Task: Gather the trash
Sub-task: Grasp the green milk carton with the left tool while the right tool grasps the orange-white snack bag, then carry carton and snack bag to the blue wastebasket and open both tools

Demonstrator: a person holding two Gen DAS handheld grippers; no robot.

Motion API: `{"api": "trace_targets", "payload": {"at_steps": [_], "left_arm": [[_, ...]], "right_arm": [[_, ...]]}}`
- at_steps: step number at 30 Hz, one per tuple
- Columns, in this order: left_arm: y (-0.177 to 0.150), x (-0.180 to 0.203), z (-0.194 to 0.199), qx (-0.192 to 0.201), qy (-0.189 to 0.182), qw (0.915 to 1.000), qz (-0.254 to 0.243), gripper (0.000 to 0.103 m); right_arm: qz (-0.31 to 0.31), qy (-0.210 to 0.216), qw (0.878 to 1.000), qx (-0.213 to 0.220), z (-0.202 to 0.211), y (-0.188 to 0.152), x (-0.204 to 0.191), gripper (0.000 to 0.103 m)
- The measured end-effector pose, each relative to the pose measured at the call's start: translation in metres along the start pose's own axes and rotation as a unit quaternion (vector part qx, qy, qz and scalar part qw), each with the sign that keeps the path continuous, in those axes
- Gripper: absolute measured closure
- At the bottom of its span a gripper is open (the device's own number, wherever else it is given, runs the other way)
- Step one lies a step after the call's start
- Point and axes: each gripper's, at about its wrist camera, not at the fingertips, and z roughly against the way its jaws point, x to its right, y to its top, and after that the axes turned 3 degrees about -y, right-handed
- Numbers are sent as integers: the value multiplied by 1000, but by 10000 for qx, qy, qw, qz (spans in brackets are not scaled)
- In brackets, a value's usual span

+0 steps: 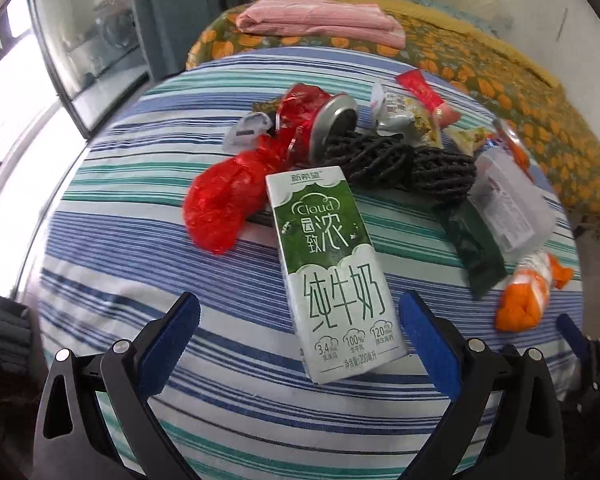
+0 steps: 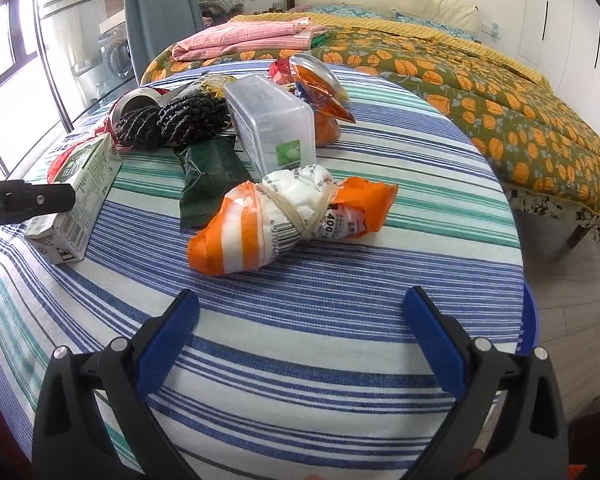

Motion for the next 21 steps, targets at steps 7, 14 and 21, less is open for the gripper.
{"api": "trace_targets", "payload": {"at_steps": [7,14,21], "left_arm": [[8,10,-28,-214,22,9991,-358,5],[-8,9,-18,-351,-525,9959,-651,49],[-41,29,0,-567,-1004,9845,-1319,43]], "right_arm": [[-1135,953,9890,-19,8,26,21,4],[-159,885,9947,-497,0,35,20,53],[1011,854,9866,-958,23,23,54,48]]}}
